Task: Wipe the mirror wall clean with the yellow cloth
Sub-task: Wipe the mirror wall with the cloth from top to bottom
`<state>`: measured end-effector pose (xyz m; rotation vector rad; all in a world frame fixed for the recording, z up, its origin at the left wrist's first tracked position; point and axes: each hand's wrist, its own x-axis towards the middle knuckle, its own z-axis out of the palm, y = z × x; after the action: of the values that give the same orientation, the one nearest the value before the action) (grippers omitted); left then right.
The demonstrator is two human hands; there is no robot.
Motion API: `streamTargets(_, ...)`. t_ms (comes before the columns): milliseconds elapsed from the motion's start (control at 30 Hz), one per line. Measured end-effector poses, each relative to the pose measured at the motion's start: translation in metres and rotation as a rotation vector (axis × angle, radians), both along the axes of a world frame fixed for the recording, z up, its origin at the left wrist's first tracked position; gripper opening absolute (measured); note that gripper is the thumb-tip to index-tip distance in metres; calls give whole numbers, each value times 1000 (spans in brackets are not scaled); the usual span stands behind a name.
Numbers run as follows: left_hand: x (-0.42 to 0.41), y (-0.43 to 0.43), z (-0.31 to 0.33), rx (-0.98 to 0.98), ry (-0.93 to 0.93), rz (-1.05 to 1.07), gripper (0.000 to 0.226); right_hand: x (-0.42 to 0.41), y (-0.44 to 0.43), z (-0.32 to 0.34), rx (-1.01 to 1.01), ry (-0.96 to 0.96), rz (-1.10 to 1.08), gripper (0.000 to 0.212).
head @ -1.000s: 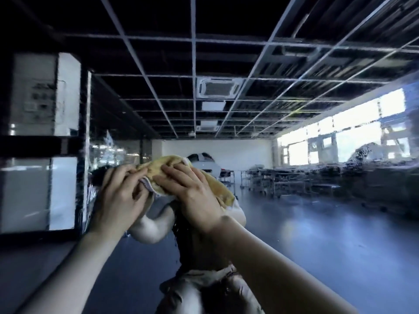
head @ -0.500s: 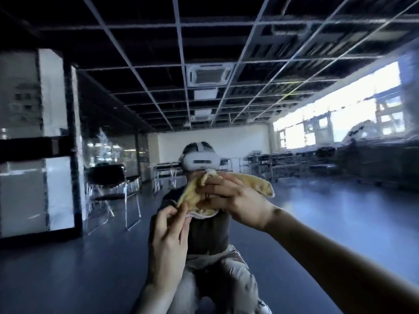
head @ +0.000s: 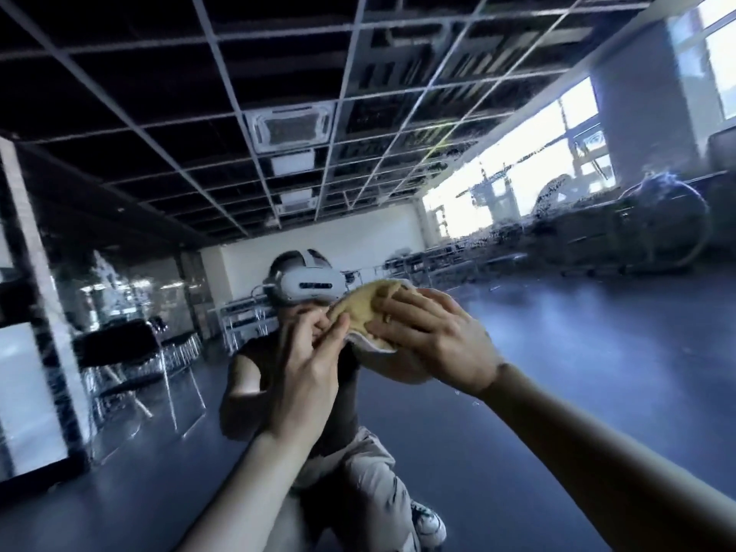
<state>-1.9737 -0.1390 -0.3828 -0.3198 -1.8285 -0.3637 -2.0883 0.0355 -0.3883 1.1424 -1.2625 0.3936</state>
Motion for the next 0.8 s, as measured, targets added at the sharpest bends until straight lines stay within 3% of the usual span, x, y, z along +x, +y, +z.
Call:
streamTargets(133,-22,45,38,-229,-22,22,29,11,1,-16,-138,-195,-74,62)
streamTargets(200,-35,62,46,-333,-52,3,35,7,-2,-17,-196,-245,-32,59)
streamTargets(300,-51,83,49,-137,-192,-29,46,-16,10,-19,-278,-326,11,45)
streamTargets(400,-55,79,42,-296,-211,-92,50,-44,24,-28,-322,-267,-2,59)
streamTargets(500,-57,66,29,-576,-171,-45,46,-69,48,-38,-608,-411,40,50)
streamTargets(633,-74,87,8,-792,-109,-19,41,-68,57,-56,-970,-657,118,38)
streamTargets(700,-90,112,-1,-828,-67,-27,40,-56,43,-74,-943,-587,108,36)
streamTargets(800,-112,139,-6,-796,-19,-51,37,-54,41,-102,-757,-522,112,52)
